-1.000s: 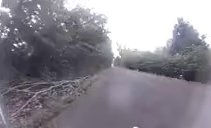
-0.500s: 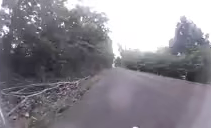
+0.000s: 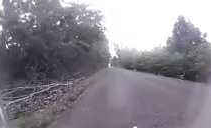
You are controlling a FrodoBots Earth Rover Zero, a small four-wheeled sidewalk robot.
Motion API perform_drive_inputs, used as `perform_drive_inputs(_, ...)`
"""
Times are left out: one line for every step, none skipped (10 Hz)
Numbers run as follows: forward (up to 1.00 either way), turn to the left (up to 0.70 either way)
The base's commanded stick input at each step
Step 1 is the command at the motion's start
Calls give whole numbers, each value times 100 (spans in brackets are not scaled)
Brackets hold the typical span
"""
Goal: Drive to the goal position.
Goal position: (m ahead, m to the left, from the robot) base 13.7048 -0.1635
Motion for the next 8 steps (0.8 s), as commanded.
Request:
perform_drive_inputs(70,0)
perform_drive_inputs(70,0)
perform_drive_inputs(70,0)
perform_drive_inputs(70,0)
perform_drive_inputs(70,0)
perform_drive_inputs(70,0)
perform_drive_inputs(70,0)
perform_drive_inputs(70,0)
